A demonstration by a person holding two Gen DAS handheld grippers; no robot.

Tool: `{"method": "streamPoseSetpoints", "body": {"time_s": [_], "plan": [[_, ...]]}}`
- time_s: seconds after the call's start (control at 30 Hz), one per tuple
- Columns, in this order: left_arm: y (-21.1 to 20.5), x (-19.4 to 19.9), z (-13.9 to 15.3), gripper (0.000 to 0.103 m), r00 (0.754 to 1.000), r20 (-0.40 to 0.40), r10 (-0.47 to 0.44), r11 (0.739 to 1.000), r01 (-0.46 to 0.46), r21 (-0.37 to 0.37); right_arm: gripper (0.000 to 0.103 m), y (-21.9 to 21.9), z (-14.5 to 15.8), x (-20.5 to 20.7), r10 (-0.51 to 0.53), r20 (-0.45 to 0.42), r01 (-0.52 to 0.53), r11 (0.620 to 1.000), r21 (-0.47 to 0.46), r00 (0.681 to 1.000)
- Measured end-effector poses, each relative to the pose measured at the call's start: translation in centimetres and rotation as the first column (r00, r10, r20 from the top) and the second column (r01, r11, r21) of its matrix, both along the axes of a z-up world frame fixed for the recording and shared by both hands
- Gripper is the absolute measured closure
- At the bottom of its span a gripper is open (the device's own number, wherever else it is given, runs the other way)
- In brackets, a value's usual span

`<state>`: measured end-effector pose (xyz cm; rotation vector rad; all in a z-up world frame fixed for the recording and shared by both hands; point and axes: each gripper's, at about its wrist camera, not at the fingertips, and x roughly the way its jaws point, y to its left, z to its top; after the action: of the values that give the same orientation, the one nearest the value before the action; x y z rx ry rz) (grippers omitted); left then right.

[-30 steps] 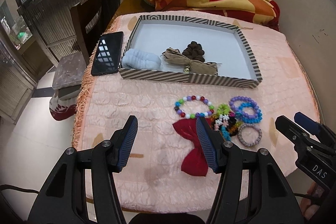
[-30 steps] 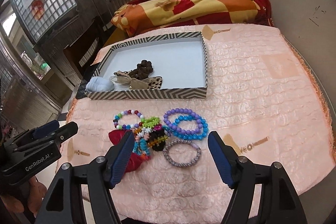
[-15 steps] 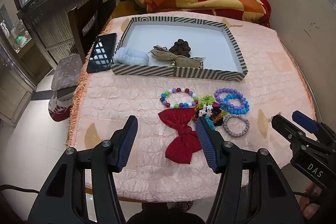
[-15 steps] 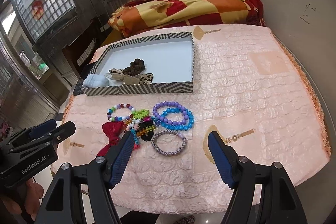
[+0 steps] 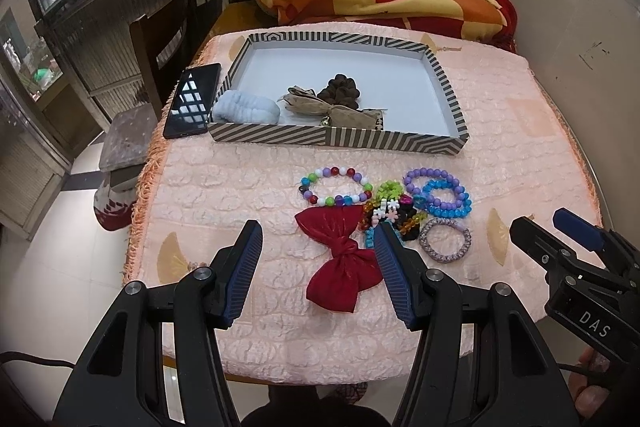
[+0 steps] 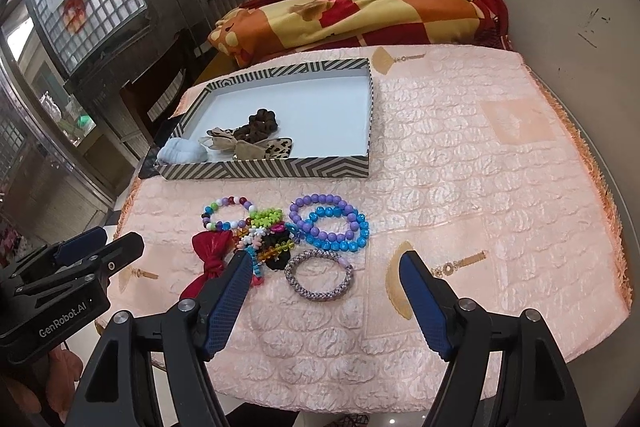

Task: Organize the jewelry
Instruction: 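Withdraw both tools from the tray back over the bracelets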

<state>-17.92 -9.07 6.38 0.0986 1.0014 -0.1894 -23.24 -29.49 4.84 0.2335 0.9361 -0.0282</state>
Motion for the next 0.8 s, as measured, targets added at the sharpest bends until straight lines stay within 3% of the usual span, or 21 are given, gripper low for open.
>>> {"method": "streamPoseSetpoints", "body": {"time_s": [0.8], "plan": [[1.5, 0.8, -1.3, 0.045, 0.999, -0.048, 0.024, 0.999, -0.025, -0.021, 0.03, 1.0, -1.0, 0.7, 0.031, -0.04, -0.031, 0.999, -0.011, 0.999]]}}
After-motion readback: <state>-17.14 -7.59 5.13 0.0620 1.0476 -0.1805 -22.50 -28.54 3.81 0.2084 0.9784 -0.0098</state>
